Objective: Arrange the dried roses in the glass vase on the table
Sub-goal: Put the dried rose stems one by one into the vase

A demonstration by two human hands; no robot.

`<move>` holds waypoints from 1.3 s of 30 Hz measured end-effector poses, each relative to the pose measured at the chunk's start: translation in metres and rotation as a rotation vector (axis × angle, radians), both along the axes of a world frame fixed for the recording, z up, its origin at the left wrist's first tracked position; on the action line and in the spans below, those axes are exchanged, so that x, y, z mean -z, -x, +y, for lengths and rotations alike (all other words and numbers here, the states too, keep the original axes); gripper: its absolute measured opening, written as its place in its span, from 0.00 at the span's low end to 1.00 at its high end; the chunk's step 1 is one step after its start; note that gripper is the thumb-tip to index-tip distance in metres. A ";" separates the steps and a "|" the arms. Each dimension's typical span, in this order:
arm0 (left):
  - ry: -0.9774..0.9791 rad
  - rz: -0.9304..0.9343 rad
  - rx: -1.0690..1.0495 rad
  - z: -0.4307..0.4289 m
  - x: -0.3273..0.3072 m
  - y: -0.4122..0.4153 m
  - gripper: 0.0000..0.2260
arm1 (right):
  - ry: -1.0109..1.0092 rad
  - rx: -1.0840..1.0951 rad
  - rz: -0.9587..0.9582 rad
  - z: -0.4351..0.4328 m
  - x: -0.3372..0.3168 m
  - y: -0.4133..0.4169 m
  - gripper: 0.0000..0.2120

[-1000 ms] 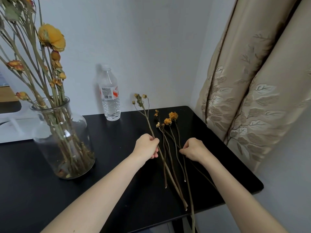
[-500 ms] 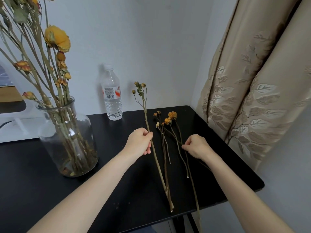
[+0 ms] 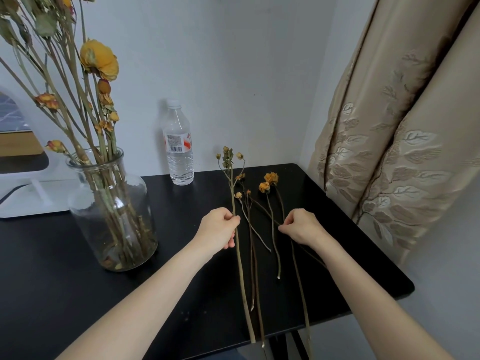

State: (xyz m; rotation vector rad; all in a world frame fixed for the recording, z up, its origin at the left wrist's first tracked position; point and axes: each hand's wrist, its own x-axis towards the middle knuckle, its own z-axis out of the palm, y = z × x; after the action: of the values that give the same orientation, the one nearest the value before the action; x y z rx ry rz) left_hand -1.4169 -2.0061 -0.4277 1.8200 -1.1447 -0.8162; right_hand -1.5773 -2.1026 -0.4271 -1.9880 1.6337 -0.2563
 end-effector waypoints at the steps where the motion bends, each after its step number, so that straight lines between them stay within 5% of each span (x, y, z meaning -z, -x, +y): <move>1: -0.005 0.001 0.001 0.000 0.001 0.000 0.07 | 0.013 0.001 -0.007 -0.001 0.000 -0.002 0.06; 13: -0.029 0.022 -0.009 0.004 0.006 -0.001 0.07 | 0.070 0.051 0.095 0.002 0.002 -0.025 0.09; 26: 0.097 -0.015 0.004 0.017 -0.014 -0.008 0.09 | 0.158 0.054 -0.065 0.013 -0.033 -0.019 0.06; 39: 0.290 -0.048 -0.049 0.073 -0.079 -0.047 0.10 | 0.111 -0.223 -0.698 0.056 -0.091 -0.068 0.08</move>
State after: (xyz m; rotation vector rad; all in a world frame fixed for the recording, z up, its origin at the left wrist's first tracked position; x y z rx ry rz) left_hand -1.3698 -1.9328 -0.3491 1.6264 -1.1786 -0.5486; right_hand -1.5095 -2.0466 -0.3357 -1.8384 0.9645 -0.8571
